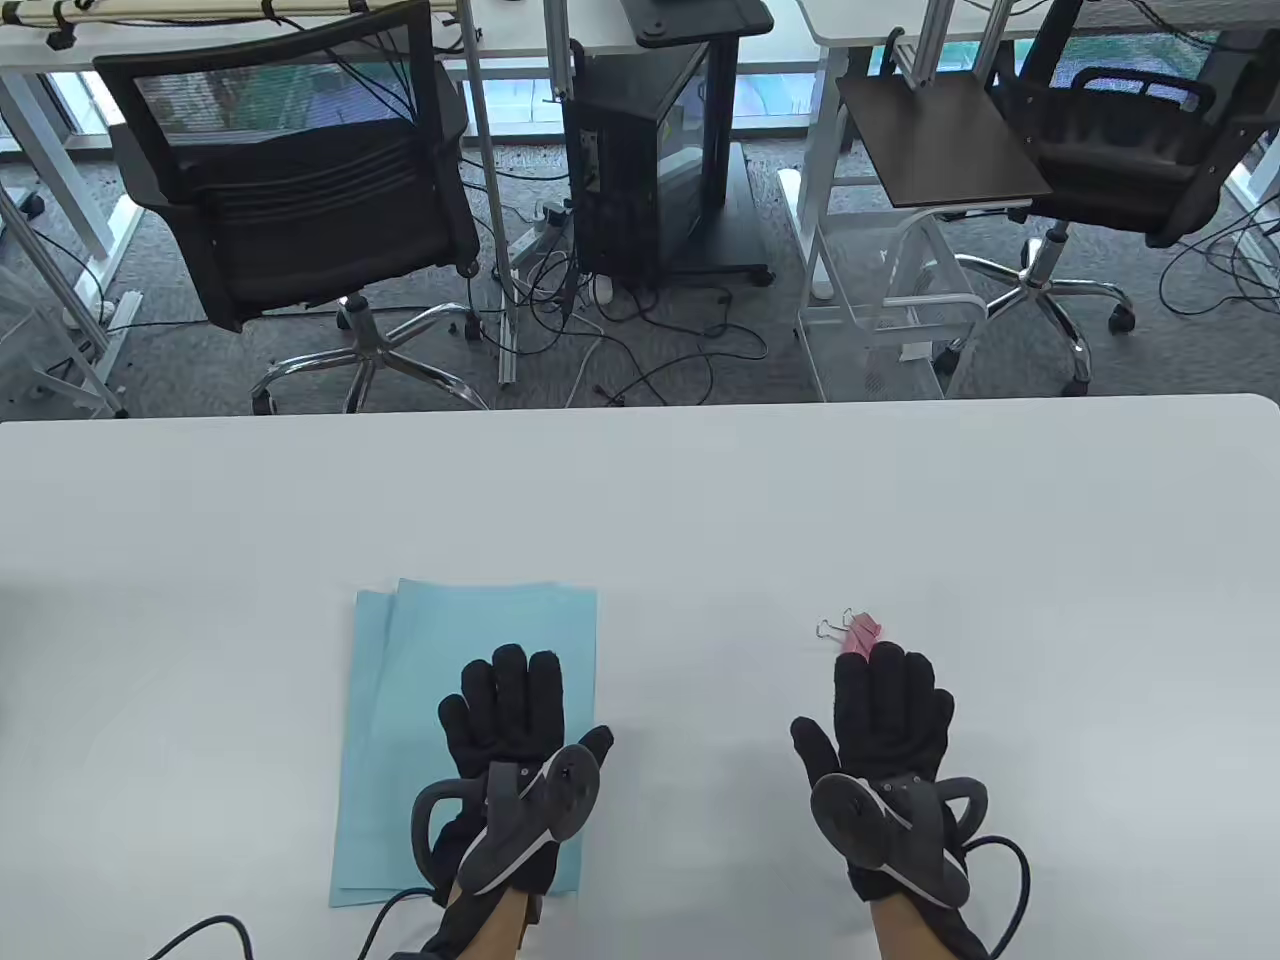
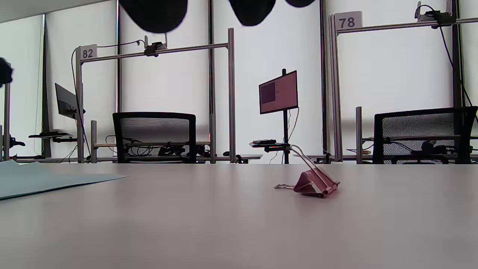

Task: Clip paper with binder clip (Right hand to clip)

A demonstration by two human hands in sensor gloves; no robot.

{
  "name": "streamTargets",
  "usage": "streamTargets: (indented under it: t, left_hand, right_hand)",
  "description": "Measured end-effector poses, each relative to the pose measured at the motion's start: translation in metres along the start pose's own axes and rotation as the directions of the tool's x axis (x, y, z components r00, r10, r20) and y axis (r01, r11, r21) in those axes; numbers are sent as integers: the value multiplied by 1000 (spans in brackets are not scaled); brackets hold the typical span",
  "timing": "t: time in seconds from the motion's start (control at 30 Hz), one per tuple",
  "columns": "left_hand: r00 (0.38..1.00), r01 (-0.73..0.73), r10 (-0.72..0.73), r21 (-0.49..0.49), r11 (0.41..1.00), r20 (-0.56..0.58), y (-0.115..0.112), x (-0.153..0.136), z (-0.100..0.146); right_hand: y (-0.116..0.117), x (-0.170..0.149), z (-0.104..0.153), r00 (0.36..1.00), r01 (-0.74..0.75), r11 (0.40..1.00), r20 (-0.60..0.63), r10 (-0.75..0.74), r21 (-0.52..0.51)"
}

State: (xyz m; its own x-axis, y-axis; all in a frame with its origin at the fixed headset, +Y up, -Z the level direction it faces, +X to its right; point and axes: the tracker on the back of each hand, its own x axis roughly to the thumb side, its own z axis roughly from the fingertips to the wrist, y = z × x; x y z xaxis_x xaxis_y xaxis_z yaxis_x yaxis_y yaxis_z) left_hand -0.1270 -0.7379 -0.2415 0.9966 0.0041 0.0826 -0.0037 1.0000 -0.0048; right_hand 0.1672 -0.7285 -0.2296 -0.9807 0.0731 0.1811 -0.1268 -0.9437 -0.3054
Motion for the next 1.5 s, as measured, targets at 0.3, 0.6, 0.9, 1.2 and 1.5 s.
streamTargets:
  t: [0.3,0.6,0.9,1.2,1.5]
  left_hand:
    - [1000,-3,3,4,1000,0,2,-2,1]
    - [1000,-5,5,25,1000,-3,15,-13,2]
    - [969,-124,116,-22,992,-219,16,-68,0]
    - [766,-345,82,-300,890,-637,-31,-121,-3]
    - [754,-226,-99,-399,889,-649,-32,-119,-8]
  right_hand:
    - [0,-2,0,1000,22,1000,-2,-22,-8]
    - [2,-1,-1,999,41,999,-1,-41,2]
    - [3,-2,-1,997,75,997,-10,-75,21]
    - [5,-5,-2,994,103,994,-21,-103,35]
    - [4,-5,-2,994,105,994,-28,-104,43]
